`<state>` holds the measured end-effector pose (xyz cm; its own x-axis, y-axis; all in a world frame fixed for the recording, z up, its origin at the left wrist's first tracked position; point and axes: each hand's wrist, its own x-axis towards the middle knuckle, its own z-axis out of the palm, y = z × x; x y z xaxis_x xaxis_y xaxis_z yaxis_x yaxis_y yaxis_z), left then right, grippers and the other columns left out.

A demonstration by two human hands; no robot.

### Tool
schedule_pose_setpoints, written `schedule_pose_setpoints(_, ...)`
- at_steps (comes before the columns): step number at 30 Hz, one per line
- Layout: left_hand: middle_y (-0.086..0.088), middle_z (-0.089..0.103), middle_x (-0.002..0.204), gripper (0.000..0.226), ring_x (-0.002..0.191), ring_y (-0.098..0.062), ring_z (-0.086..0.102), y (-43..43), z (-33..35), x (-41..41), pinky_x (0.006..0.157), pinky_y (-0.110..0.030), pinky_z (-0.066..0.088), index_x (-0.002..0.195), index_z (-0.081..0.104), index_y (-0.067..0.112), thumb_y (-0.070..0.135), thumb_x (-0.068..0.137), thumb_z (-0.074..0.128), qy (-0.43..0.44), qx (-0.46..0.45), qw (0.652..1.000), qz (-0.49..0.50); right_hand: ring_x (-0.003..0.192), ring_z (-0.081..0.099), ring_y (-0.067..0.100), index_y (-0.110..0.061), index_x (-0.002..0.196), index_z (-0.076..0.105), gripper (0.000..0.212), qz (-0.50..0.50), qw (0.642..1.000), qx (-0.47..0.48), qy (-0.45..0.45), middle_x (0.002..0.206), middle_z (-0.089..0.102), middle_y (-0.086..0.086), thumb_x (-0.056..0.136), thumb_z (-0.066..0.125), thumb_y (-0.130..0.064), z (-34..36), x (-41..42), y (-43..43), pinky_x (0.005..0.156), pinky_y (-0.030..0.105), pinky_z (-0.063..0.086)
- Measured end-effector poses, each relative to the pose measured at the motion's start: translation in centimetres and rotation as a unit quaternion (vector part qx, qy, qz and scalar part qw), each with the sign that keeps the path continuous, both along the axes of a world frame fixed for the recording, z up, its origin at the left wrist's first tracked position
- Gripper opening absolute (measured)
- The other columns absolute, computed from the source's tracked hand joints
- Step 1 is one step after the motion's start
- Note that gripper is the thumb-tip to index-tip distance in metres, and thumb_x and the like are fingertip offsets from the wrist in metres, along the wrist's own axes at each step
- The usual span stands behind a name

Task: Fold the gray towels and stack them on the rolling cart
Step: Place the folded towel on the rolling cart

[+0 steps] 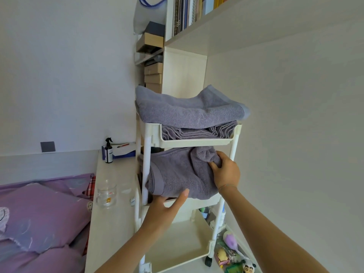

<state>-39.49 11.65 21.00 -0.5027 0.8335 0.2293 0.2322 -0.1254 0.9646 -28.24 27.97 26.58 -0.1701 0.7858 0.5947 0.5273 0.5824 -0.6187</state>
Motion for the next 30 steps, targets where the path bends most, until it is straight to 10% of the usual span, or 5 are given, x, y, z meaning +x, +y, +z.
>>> schedule_pose_setpoints(8, 0.007, 0.063, 0.078, 0.067, 0.076, -0.003, 0.055, -0.8, -0.2, -2.0, 0.071, -0.016, 0.038, 0.075, 0.059, 0.024, 0.084, 0.073, 0.028, 0.110, -0.054, 0.991, 0.051, 0.089, 0.061, 0.036, -0.015, 0.111, 0.061, 0.029, -0.017, 0.996, -0.005, -0.083, 0.097, 0.068, 0.014, 0.093, 0.052, -0.037, -0.1, -2.0, 1.0, 0.065, 0.029, 0.036)
schedule_pose_setpoints(14, -0.003, 0.050, 0.053, 0.065, 0.064, -0.004, 0.052, -1.8, -0.1, -3.5, 0.061, -0.016, 0.035, 0.088, 0.072, 0.025, 0.068, 0.080, 0.023, 0.092, -0.071, 0.991, 0.063, 0.088, 0.060, 0.037, -0.007, 0.104, 0.058, 0.026, -0.061, 0.990, -0.003, -0.127, 0.096, 0.066, 0.016, 0.095, 0.050, -0.030, -0.3, -2.7, 0.3, 0.063, 0.030, 0.033)
schedule_pose_setpoints(20, -0.020, 0.066, 0.085, 0.079, 0.081, -0.025, 0.061, -1.3, -1.1, -3.3, 0.079, -0.037, 0.048, 0.075, 0.054, 0.021, 0.086, 0.074, 0.008, 0.110, -0.056, 0.988, 0.095, 0.083, 0.059, 0.037, -0.005, 0.102, 0.058, 0.023, -0.076, 0.996, -0.023, -0.042, 0.091, 0.066, 0.017, 0.095, 0.051, -0.025, -0.3, -2.9, -0.2, 0.061, 0.030, 0.030)
schedule_pose_setpoints(23, -0.007, 0.045, 0.050, 0.067, 0.055, -0.023, 0.047, -1.4, -0.5, -3.1, 0.056, -0.032, 0.037, 0.058, 0.037, 0.010, 0.069, 0.081, 0.013, 0.111, -0.061, 0.985, 0.115, 0.088, 0.061, 0.037, -0.004, 0.104, 0.055, 0.025, -0.092, 0.988, -0.028, -0.120, 0.097, 0.066, 0.017, 0.097, 0.046, -0.027, -0.7, -3.4, 0.3, 0.062, 0.031, 0.033)
schedule_pose_setpoints(30, 0.000, 0.073, 0.084, 0.074, 0.074, -0.019, 0.063, 0.4, -1.4, -4.7, 0.080, -0.036, 0.051, 0.077, 0.075, 0.015, 0.057, 0.092, 0.017, 0.139, -0.051, 0.970, 0.191, 0.102, 0.057, 0.034, -0.001, 0.122, 0.043, 0.032, -0.130, 0.958, 0.032, -0.255, 0.115, 0.056, 0.017, 0.094, 0.052, -0.015, -0.6, -3.7, 0.6, 0.071, 0.035, 0.039)
